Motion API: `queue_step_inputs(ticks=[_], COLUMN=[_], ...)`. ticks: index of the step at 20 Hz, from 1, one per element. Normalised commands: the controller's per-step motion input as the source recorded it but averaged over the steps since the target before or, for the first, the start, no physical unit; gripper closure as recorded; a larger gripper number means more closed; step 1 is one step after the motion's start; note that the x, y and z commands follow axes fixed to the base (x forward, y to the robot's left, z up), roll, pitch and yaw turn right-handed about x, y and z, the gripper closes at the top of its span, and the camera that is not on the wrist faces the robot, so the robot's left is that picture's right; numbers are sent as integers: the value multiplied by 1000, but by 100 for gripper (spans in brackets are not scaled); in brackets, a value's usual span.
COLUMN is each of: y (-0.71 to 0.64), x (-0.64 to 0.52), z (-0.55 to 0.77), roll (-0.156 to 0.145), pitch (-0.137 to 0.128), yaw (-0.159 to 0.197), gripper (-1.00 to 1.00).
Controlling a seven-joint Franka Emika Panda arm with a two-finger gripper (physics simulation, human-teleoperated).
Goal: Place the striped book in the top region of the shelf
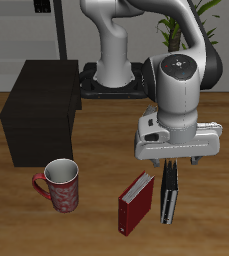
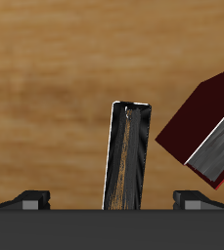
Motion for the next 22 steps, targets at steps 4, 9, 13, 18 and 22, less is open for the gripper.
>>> queue_step_inputs(ticks=[4, 9, 13, 18, 22], y=[-73, 50, 59, -63, -78], x=[69, 14, -24, 14, -31], z=[-194, -384, -211, -42, 135], roll=[-17, 9, 32, -10, 3], pitch=[17, 49, 29, 5, -22], yaw=[-7, -1, 0, 2, 17], gripper=[-100, -100, 100, 100, 100])
